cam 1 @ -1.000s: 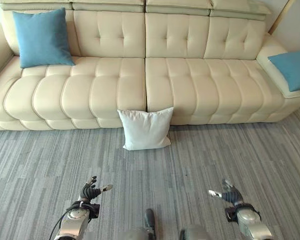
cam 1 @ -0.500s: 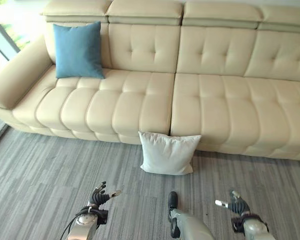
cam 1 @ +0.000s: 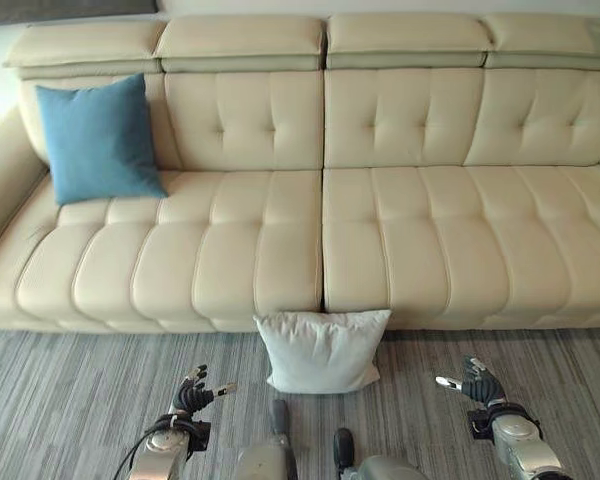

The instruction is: Pick up all the scattered cushions and arrange them neatly on the sofa.

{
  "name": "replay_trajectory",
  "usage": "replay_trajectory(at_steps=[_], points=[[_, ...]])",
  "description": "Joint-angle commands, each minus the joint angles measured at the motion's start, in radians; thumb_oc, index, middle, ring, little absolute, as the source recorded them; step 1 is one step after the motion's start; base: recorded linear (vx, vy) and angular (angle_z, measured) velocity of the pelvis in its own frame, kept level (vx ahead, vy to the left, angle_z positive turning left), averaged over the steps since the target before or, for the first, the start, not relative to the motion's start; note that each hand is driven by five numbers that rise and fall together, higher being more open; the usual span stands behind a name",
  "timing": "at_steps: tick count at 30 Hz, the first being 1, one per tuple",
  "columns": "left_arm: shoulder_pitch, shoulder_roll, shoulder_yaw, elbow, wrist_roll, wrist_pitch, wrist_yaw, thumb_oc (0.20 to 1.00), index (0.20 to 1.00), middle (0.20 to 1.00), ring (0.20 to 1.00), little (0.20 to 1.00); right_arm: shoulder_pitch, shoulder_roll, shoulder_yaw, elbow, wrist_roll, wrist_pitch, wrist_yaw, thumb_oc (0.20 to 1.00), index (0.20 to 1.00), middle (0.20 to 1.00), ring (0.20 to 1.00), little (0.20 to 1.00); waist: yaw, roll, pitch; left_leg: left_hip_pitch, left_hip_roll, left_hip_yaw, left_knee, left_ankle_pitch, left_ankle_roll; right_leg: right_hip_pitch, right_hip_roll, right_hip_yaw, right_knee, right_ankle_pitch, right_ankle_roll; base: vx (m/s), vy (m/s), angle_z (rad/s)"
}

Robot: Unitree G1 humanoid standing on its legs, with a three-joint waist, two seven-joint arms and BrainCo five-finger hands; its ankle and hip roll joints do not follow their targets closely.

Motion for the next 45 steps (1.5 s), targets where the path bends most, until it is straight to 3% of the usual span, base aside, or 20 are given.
replay_trajectory(at_steps=[1,5,9,11,14,18,19,22,28,36,38,39,40,41,45], points=[[-0.004,0.038,0.006,0.004,0.023,-0.025,0.008,1.0,1.0,1.0,1.0,1.0,-0.034,-0.046,0.033,-0.067,-0.053,-0.025,-0.004,1.0,1.0,1.0,1.0,1.0,0.026,-0.026,-0.026,0.001,0.002,0.025,0.137,-0.162,-0.045,-0.064,-0.05,-0.047,0.089,-0.106,0.07,0.08,0.064,-0.09],[-0.07,0.065,0.003,0.022,0.008,-0.04,0.039,1.0,1.0,1.0,1.0,1.0,-0.116,-0.085,0.087,-0.09,-0.096,-0.03,-0.021,1.0,1.0,1.0,1.0,1.0,0.033,-0.03,0.009,-0.05,0.004,0.037,0.162,-0.182,-0.036,-0.139,-0.059,-0.04,0.124,-0.107,0.076,-0.1,0.034,-0.21],[-0.21,0.113,-0.018,0.063,-0.045,-0.067,0.089,1.0,1.0,1.0,1.0,1.0,-0.29,-0.137,0.164,-0.05,-0.119,-0.042,-0.057,1.0,1.0,1.0,1.0,1.0,0.036,-0.025,0.086,-0.227,0.017,0.039,0.262,-0.199,-0.029,-0.356,-0.068,-0.033,0.259,-0.104,0.076,-0.26,0.031,-0.15],[-0.252,0.127,-0.027,0.095,-0.063,-0.076,0.101,1.0,1.0,1.0,1.0,1.0,-0.336,-0.147,0.19,-0.016,-0.12,-0.047,-0.069,1.0,1.0,1.0,1.0,1.0,0.035,-0.023,0.092,-0.276,0.018,0.042,0.285,-0.201,-0.027,-0.414,-0.07,-0.028,0.294,-0.103,0.076,-0.17,0.04,-0.09],[-0.477,0.219,-0.085,0.198,-0.131,-0.099,0.152,1.0,1.0,1.0,1.0,1.0,-0.594,-0.206,0.279,0.164,-0.104,-0.042,-0.138,1.0,1.0,1.0,1.0,1.0,0.026,-0.006,0.155,-0.563,0.045,0.053,0.47,-0.256,-0.017,-0.74,-0.096,-0.008,0.508,-0.151,0.071,-0.2,0.076,-0.06],[-0.546,0.246,-0.103,0.203,-0.148,-0.104,0.166,1.0,1.0,1.0,1.0,1.0,-0.659,-0.216,0.261,0.203,-0.056,-0.053,-0.18,1.0,1.0,1.0,1.0,1.0,0.02,0.0,0.163,-0.724,0.054,0.05,0.578,-0.282,-0.007,-0.893,-0.101,0.007,0.596,-0.167,0.062,-0.11,-0.009,-0.13],[-0.606,0.265,-0.116,0.19,-0.159,-0.108,0.18,1.0,1.0,1.0,1.0,1.0,-0.721,-0.23,0.24,0.229,-0.013,-0.059,-0.212,1.0,1.0,1.0,1.0,1.0,0.011,0.008,0.172,-0.871,0.06,0.038,0.685,-0.311,0.003,-1.04,-0.105,0.019,0.694,-0.183,0.054,-0.04,-0.025,-0.06],[-0.641,0.277,-0.129,0.159,-0.161,-0.108,0.188,1.0,1.0,1.0,1.0,1.0,-0.758,-0.231,0.233,0.233,0.024,-0.063,-0.225,1.0,1.0,1.0,1.0,1.0,0.013,0.015,0.165,-0.972,0.064,0.026,0.758,-0.331,0.009,-1.135,-0.104,0.023,0.757,-0.201,0.045,-0.02,-0.052,-0.03],[-0.76,0.287,-0.196,0.108,-0.16,-0.108,0.2,1.0,1.0,1.0,1.0,1.0,-0.873,-0.206,0.269,0.22,0.11,-0.085,-0.238,1.0,1.0,1.0,1.0,1.0,0.016,0.029,0.165,-1.138,0.059,0.002,0.889,-0.367,0.02,-1.295,-0.098,0.021,0.876,-0.236,0.026,0.02,-0.038,0.01],[-1.057,0.212,-0.397,0.188,-0.082,-0.083,0.232,1.0,1.0,1.0,1.0,1.0,-1.134,-0.024,0.435,0.202,0.165,-0.116,-0.267,1.0,1.0,1.0,1.0,1.0,0.022,0.045,0.159,-1.259,0.047,-0.031,0.944,-0.372,0.026,-1.416,-0.094,0.002,0.946,-0.248,0.018,0.02,-0.037,0.05],[-1.157,0.159,-0.437,0.238,-0.096,-0.081,0.255,1.0,1.0,1.0,1.0,1.0,-1.223,0.057,0.46,0.215,0.22,-0.135,-0.28,1.0,1.0,1.0,1.0,1.0,0.028,0.051,0.15,-1.274,0.039,-0.039,0.938,-0.363,0.02,-1.43,-0.095,-0.002,0.947,-0.246,0.018,0.01,-0.039,0.03],[-1.16,0.159,-0.438,0.24,-0.096,-0.082,0.255,1.0,1.0,1.0,1.0,1.0,-1.226,0.057,0.46,0.216,0.221,-0.135,-0.28,0.947,0.947,0.947,0.947,0.947,0.027,0.051,0.15,-1.276,0.039,-0.04,0.938,-0.363,0.02,-1.431,-0.096,-0.002,0.947,-0.246,0.018,0.01,-0.051,0.04],[-1.192,0.132,-0.437,0.244,-0.122,-0.093,0.27,0.429,0.429,0.429,0.429,0.429,-1.249,0.103,0.45,0.217,0.276,-0.157,-0.285,0.2,0.2,0.2,0.2,0.2,0.034,0.055,0.145,-1.279,0.033,-0.046,0.93,-0.356,0.015,-1.436,-0.095,-0.004,0.945,-0.244,0.018,0.01,-0.039,0.08],[-1.202,0.122,-0.43,0.239,-0.14,-0.098,0.276,0.2,0.2,0.2,0.2,0.2,-1.255,0.116,0.442,0.216,0.302,-0.167,-0.291,0.2,0.2,0.2,0.2,0.2,0.037,0.057,0.142,-1.28,0.03,-0.047,0.925,-0.353,0.013,-1.438,-0.094,-0.006,0.944,-0.243,0.019,0.0,-0.06,0.1],[-1.216,0.119,-0.41,0.201,-0.184,-0.128,0.293,0.2,0.2,0.2,0.2,0.2,-1.241,0.134,0.419,0.212,0.367,-0.192,-0.28,0.2,0.2,0.2,0.2,0.2,0.039,0.057,0.128,-1.282,0.019,-0.055,0.909,-0.34,0.006,-1.436,-0.093,-0.012,0.933,-0.24,0.019,0.0,-0.02,0.12]])
